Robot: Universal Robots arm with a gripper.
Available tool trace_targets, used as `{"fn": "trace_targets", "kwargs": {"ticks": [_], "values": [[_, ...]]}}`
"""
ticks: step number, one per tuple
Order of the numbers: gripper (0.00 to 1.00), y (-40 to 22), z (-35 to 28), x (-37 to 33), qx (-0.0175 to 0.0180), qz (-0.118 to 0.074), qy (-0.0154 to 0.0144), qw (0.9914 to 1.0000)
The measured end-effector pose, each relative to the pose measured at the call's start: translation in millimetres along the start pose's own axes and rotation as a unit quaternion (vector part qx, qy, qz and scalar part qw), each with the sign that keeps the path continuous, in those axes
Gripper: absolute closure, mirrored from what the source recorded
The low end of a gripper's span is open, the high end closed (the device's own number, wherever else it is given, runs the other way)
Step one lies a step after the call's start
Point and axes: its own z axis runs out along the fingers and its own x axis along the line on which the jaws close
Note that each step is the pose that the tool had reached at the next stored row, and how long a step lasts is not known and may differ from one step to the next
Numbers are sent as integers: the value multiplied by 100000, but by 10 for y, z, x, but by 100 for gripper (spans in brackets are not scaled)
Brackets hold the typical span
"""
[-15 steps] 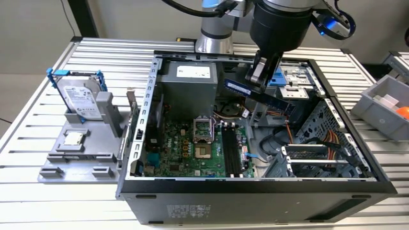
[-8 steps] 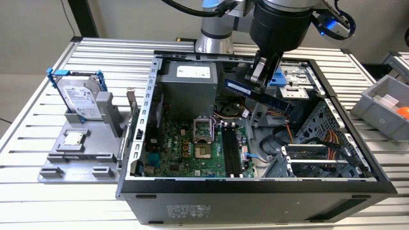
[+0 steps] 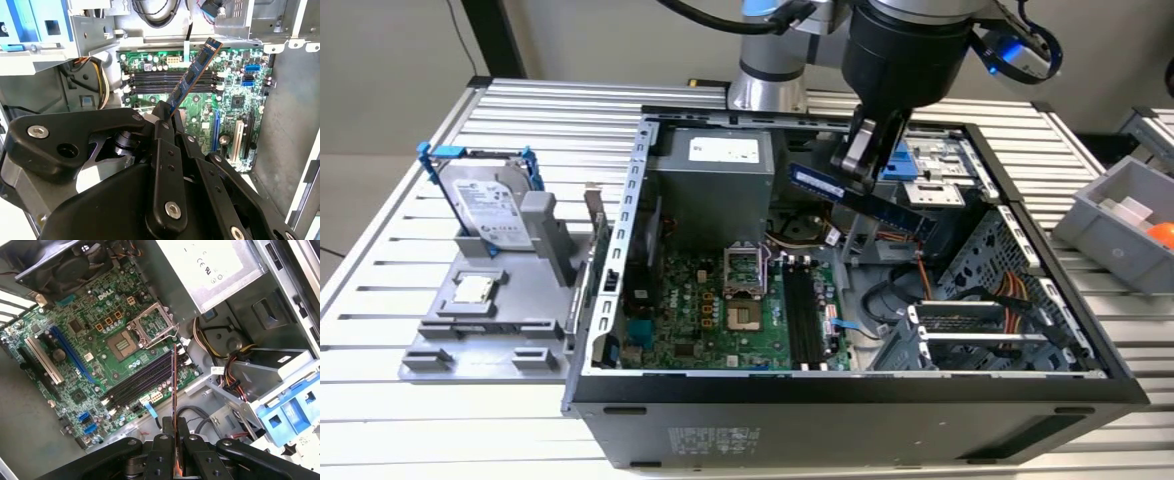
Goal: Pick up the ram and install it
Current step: 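Insert the ram into the slot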
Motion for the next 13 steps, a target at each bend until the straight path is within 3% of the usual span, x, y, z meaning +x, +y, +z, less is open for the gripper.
{"fn": "trace_targets", "kwargs": {"ticks": [13], "values": [[100, 0, 0, 0, 183, 2302, 55, 99973]]}}
